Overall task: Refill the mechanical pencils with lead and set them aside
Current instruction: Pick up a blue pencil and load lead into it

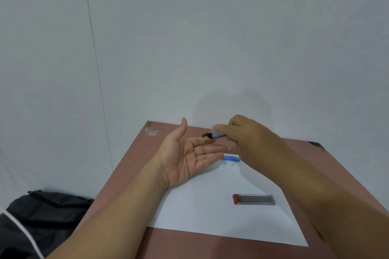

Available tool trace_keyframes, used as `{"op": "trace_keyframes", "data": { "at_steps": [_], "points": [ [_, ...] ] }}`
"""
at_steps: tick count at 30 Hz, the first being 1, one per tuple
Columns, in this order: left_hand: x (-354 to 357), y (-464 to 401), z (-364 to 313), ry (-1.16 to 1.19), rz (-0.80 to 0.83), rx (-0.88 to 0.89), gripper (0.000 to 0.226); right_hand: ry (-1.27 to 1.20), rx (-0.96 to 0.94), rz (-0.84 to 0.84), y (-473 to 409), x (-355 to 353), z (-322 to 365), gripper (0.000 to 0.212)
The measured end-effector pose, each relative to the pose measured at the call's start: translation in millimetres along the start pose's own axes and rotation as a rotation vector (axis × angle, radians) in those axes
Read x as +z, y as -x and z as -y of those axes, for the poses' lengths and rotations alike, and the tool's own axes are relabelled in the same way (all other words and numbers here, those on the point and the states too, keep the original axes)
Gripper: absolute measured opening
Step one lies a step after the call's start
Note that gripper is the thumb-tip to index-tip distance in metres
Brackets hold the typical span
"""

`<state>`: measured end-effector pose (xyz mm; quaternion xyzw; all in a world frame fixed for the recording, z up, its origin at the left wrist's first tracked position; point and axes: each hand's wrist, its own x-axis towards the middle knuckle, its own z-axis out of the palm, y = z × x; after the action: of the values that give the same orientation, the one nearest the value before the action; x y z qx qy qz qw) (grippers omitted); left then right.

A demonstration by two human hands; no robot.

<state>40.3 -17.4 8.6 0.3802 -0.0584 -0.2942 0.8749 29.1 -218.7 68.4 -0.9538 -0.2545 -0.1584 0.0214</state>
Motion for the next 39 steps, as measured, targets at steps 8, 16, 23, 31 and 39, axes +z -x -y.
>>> {"op": "trace_keyframes", "data": {
  "at_steps": [8, 16, 23, 31, 39],
  "points": [
    [-1.4, -1.6, 0.9, 0.072, -0.027, 0.033, 0.081, -0.026, 0.095, 0.032, 1.4, 0.0, 0.5, 0.112],
    [3.3, -0.3, 1.0, 0.080, -0.057, 0.065, 0.073, -0.089, 0.114, 0.015, 5.4, 2.5, 2.1, 0.109],
    [3.2, -8.5, 7.6, -0.210, -0.230, 0.283, 0.023, -0.153, 0.179, -0.011, 10.0, 2.5, 3.4, 0.097],
    [1.3, -11.1, 10.2, -0.290, -0.259, 0.323, 0.010, -0.158, 0.182, -0.021, 14.6, 6.0, 3.1, 0.092],
    [1.7, -11.1, 8.9, -0.307, -0.313, 0.370, 0.009, -0.207, 0.208, -0.122, 21.6, 10.4, -0.4, 0.077]
  ]
}}
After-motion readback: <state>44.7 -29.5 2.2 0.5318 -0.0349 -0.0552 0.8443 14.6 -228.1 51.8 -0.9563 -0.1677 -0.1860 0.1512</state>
